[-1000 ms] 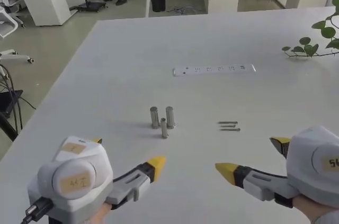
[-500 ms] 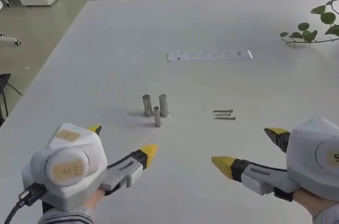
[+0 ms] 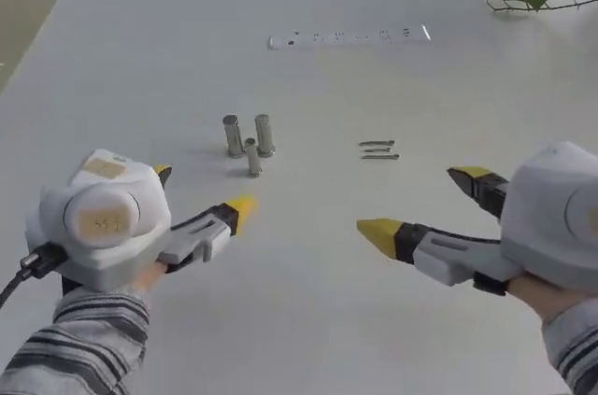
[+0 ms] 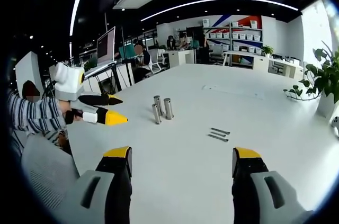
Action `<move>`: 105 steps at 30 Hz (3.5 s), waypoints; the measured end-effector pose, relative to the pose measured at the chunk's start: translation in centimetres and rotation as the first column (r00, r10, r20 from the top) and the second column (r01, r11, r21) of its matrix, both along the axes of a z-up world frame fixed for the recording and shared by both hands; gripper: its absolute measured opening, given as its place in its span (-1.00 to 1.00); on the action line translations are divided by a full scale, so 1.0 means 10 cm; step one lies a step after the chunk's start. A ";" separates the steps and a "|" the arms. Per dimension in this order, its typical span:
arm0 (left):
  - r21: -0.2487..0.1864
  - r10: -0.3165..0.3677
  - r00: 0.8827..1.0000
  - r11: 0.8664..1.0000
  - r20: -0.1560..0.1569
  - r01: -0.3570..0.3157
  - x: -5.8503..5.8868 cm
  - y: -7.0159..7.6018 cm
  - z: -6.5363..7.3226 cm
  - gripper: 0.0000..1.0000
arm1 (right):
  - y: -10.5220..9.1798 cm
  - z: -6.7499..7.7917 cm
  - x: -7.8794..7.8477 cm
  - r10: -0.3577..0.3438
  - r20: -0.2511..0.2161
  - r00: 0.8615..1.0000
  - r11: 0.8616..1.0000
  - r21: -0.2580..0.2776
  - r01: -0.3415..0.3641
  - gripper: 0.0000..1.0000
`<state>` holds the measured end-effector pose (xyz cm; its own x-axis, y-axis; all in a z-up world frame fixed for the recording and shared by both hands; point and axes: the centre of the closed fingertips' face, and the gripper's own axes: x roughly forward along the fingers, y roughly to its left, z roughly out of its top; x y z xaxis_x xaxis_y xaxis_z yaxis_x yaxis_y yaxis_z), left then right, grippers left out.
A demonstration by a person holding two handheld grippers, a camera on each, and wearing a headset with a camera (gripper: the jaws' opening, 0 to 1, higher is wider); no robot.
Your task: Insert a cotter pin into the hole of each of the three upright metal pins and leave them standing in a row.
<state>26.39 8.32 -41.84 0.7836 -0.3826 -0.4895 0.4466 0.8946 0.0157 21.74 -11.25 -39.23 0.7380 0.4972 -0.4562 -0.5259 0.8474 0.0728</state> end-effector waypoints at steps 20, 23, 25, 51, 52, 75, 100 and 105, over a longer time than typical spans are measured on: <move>0.051 -0.137 0.990 0.990 0.044 0.135 0.63 -0.34 -0.27 -0.38 | -0.04 -0.10 0.12 -0.037 -0.023 0.999 0.999 -0.001 0.037 0.38; 0.039 -0.137 0.990 0.990 0.040 0.136 0.68 -0.34 -0.32 -0.43 | -0.04 -0.13 0.15 -0.039 -0.034 0.999 0.999 -0.008 0.038 0.37; 0.039 -0.143 0.989 0.989 0.034 0.141 0.69 -0.34 -0.36 -0.51 | -0.03 -0.13 0.17 -0.044 -0.036 0.998 0.999 -0.004 0.044 0.37; 0.008 -0.206 0.978 0.978 0.003 0.206 0.68 -0.45 -0.46 -0.89 | -0.03 -0.24 0.20 -0.048 -0.068 0.996 0.999 -0.013 0.047 0.30; 0.002 -0.208 0.978 0.978 0.000 0.208 0.67 -0.46 -0.46 -0.89 | -0.03 -0.24 0.20 -0.048 -0.070 0.996 0.999 -0.013 0.047 0.30; -0.007 -0.391 0.920 0.920 0.007 0.391 0.20 -1.08 -0.40 -0.89 | -0.14 -0.22 0.13 -0.066 -0.073 0.995 0.998 -0.024 0.064 0.26; 0.000 -0.411 0.911 0.912 0.019 0.411 0.15 -1.18 -0.44 -0.83 | -0.20 -0.25 0.20 0.002 -0.088 0.996 0.994 -0.111 -0.011 -0.08; 0.004 -0.416 0.909 0.909 0.013 0.416 0.14 -1.19 -0.45 -0.74 | -0.20 -0.24 0.24 0.009 -0.101 0.995 0.993 -0.115 -0.021 -0.12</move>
<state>27.83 -3.61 -46.35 0.5601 -0.6749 -0.4804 0.7780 0.6278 0.0251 24.13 -13.23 -41.65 0.6786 0.4475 -0.5825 -0.5333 0.8454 0.0281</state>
